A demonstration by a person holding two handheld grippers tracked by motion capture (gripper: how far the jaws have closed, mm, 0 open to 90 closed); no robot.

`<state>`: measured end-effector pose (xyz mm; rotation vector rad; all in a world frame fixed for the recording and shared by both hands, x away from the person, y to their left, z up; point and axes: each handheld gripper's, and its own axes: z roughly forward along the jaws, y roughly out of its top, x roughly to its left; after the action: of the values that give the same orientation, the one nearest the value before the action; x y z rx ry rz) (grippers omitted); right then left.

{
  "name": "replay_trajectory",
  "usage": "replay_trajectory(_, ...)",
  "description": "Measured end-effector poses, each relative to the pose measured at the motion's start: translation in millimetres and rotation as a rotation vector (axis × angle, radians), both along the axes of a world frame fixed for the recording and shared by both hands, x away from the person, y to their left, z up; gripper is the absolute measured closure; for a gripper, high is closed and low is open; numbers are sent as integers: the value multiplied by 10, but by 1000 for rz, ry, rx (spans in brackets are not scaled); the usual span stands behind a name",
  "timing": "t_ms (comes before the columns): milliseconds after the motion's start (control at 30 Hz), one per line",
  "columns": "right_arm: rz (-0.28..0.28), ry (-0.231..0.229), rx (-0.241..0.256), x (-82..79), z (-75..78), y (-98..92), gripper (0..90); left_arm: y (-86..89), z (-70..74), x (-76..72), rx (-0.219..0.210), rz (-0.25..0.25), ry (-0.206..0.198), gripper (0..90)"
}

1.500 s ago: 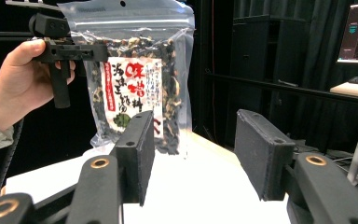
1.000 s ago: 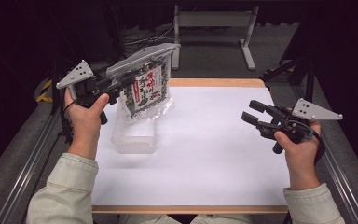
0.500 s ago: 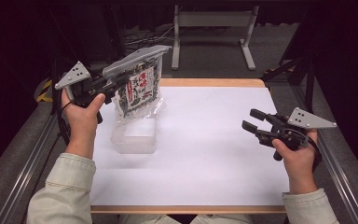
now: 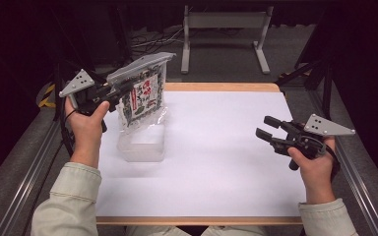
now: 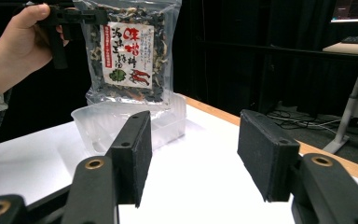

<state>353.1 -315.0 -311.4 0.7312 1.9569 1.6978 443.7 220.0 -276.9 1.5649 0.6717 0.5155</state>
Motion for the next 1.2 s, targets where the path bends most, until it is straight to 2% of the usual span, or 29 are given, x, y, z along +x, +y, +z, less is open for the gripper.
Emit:
replay_trajectory(133,7,3,-1,5,-7,20,454,21,-70,27,-17,3,15,731)
replay_trajectory(467,15,6,1,2,-9,21,455,17,-216,83,-22,2,41,731)
replay_trajectory(633,20,7,-3,5,-14,30,455,43,-291,117,-43,-19,53,729)
replay_trajectory(867,24,9,1,4,-13,39,453,116,-340,110,-59,-15,64,728)
replay_trajectory(1033,22,10,-3,5,-18,43,452,108,-353,78,-11,-6,66,729)
replay_trajectory(1100,25,9,-2,4,-16,48,452,92,-385,85,12,-7,84,729)
replay_trajectory(1200,25,10,-2,2,-17,48,452,72,-458,108,6,-12,94,728)
